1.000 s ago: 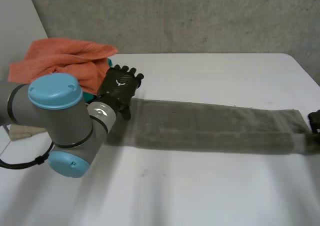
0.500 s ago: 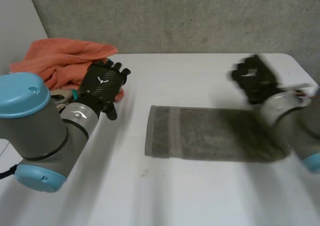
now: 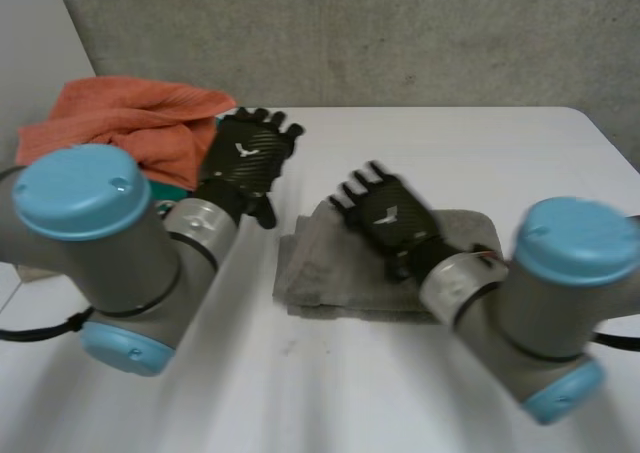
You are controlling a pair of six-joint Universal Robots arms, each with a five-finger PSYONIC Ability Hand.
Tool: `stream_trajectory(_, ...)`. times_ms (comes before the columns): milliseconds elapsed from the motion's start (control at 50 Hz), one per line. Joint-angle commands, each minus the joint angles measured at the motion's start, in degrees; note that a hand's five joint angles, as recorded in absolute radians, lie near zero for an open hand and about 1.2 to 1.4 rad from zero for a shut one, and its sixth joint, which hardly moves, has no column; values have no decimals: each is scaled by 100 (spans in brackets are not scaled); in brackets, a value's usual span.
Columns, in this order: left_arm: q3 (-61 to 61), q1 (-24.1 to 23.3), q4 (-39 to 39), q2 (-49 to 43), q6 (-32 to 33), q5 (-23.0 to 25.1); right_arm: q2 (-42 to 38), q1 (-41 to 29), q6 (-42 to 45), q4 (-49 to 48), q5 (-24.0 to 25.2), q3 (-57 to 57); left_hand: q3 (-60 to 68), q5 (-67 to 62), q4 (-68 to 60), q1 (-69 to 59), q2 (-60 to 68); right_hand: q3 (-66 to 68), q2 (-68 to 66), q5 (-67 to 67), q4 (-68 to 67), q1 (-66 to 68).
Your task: Fold the laundry.
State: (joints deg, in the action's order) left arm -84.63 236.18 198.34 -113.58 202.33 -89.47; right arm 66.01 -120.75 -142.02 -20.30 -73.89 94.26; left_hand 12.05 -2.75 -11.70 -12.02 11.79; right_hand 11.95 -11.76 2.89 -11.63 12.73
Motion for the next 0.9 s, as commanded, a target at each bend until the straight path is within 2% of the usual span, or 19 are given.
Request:
stream_trajectory(20, 508, -547, 2, -594, -203, -17, 475, 886, -1029, 606, -2, 611, -49, 119, 14, 46, -23, -195, 176, -289, 163, -273)
stream_trajectory(120, 903, -784, -68, -1191, -177, -79, 448, 1711, -714, 1089, -37, 971, -15, 85, -20, 12, 10, -195, 176, -289, 163, -273)
stream_trajectory(200, 930, -828, -77, -1210, -168, -228, 413, 2124, -372, 1160, -90, 1129, -15, 85, -20, 12, 10, 41, -60, -53, -73, -37)
stream_trajectory(260, 887, -820, -85, -1192, -168, -264, 413, 2319, -169, 1160, -160, 1147, -15, 85, -20, 12, 10, 3065, -3085, 2971, -3097, 2987)
stream_trajectory(280, 869, -820, -103, -1158, -168, -272, 413, 2406, -29, 1160, -273, 1121, -15, 85, -20, 12, 10, 5757, -5777, 5663, -5790, 5680)
stream_trajectory(300, 852, -811, -120, -1114, -168, -272, 422, 2425, 51, 1143, -327, 1104, -15, 85, -20, 12, 10, 6794, -6814, 6700, -6827, 6716)
stream_trajectory(380, 755, -785, -191, -806, -177, -272, 457, 2416, 350, 1046, -643, 911, -15, 85, -20, 12, 10, 6805, -6824, 6711, -6837, 6727)
stream_trajectory(440, 606, -714, -235, -543, -194, -281, 527, 2145, 526, 836, -784, 630, -15, 85, -20, 12, 10, 6805, -6824, 6711, -6837, 6727)
stream_trajectory(560, 88, -398, -217, 72, -212, -413, 642, 818, 702, 230, -732, 181, -15, 85, -20, 12, 10, 6805, -6824, 6711, -6837, 6727)
stream_trajectory(640, -229, -143, -191, 328, -229, -518, 352, 36, 719, 18, -408, -30, -32, 102, -3, 29, -6, 6805, -6824, 6711, -6837, 6727)
stream_trajectory(680, -370, 32, -191, 407, -247, -527, -34, -456, 720, 44, 119, -162, -32, 102, -3, 29, -6, 6805, -6824, 6711, -6837, 6727)
stream_trajectory(760, -528, 226, -200, 434, -256, -519, -570, -853, 693, 106, 884, -347, -32, 102, -3, 29, -6, 6805, -6824, 6711, -6837, 6727)
stream_trajectory(800, -537, 244, -200, 425, -273, -519, -703, -853, 632, 97, 1008, -399, -15, 86, -20, 12, 10, 6805, -6824, 6711, -6837, 6727)
stream_trajectory(840, -537, 253, -200, 416, -300, -519, -765, -853, 404, 114, 921, -522, -15, 85, -20, 12, 10, 6805, -6824, 6711, -6837, 6727)
stream_trajectory(860, -529, 253, -200, 407, -300, -510, -756, -862, 255, 106, 860, -557, -15, 85, -20, 12, 10, 6478, -6497, 6384, -6510, 6400)
stream_trajectory(880, -520, 261, -191, 407, -308, -492, -738, -854, 80, 114, 772, -610, -32, 102, -3, 29, -6, 5075, -5095, 4981, -5108, 4998)
stream_trajectory(900, -476, 253, -182, 390, -326, -483, -730, -810, -331, 114, 554, -680, -32, 102, -3, 29, -6, 1631, -1651, 1537, -1663, 1553)
